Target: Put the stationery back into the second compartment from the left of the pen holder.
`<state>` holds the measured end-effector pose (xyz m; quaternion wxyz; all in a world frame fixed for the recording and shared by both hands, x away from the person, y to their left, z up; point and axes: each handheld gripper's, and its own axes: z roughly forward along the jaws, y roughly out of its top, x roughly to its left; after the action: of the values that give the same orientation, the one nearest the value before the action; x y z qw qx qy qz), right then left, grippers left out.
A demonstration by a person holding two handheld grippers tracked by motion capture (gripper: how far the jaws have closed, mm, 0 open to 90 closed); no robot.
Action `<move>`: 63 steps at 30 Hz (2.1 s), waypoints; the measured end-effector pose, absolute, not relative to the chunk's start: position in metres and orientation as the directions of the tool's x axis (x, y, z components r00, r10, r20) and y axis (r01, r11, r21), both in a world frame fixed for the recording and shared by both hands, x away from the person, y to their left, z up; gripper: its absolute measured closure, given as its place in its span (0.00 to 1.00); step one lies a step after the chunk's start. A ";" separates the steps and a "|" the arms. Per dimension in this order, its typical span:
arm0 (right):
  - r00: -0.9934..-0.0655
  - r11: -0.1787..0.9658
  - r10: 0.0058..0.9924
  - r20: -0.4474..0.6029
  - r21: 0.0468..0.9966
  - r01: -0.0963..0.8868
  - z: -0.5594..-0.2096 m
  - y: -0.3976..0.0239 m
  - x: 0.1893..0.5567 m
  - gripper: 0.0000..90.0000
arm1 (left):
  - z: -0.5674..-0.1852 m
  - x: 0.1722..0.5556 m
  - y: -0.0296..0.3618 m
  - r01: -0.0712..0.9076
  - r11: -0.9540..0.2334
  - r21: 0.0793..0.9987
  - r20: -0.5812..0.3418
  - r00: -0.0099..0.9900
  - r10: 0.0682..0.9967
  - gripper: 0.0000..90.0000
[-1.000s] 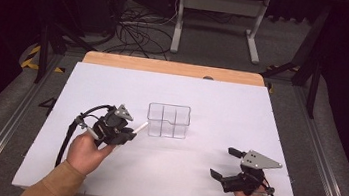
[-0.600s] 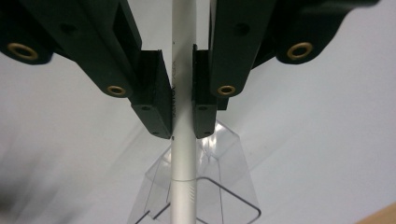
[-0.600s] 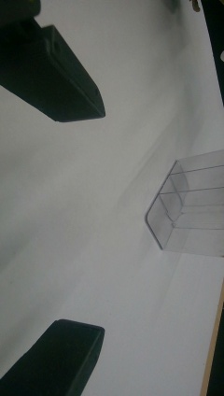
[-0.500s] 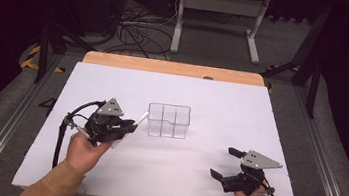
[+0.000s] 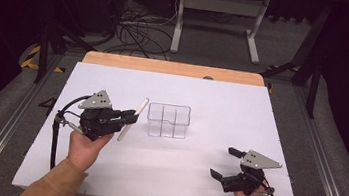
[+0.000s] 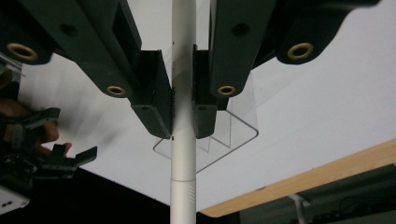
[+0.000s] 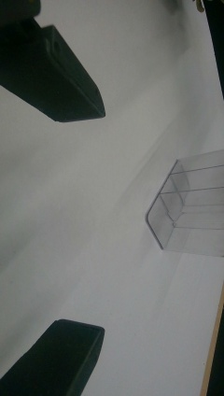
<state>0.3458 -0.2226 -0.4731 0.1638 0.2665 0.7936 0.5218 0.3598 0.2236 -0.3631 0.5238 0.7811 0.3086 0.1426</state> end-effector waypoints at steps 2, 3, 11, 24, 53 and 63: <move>-0.804 0.312 0.595 0.022 0.915 0.256 -0.473 -0.223 0.345 0.00 | -0.363 0.362 0.224 0.314 -0.251 0.916 -0.096 0.778 0.621 0.87; -0.804 0.313 0.594 0.019 0.915 0.253 -0.473 -0.223 0.346 0.00 | -0.363 0.362 0.223 0.313 -0.234 0.920 -0.107 0.777 0.620 0.87; -0.805 0.313 0.593 0.019 0.915 0.253 -0.473 -0.223 0.346 0.00 | -0.363 0.369 0.222 0.230 -0.174 0.958 -0.085 0.802 0.592 0.87; -0.805 0.315 0.593 0.017 0.915 0.251 -0.473 -0.223 0.346 0.00 | -0.358 0.384 0.203 0.144 -0.126 0.982 -0.047 0.822 0.567 0.87; -0.806 0.318 0.591 0.015 0.915 0.250 -0.473 -0.223 0.345 0.00 | -0.372 0.427 0.146 0.129 -0.094 0.987 -0.054 0.825 0.563 0.87; -0.807 0.317 0.591 0.016 0.915 0.251 -0.473 -0.223 0.345 0.00 | -0.379 0.434 0.135 0.128 -0.093 0.987 -0.053 0.822 0.567 0.87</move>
<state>0.3453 -0.2230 -0.4732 0.1632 0.2646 0.7950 0.5210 0.4342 0.1352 -0.3788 0.6283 0.7184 0.2421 0.1747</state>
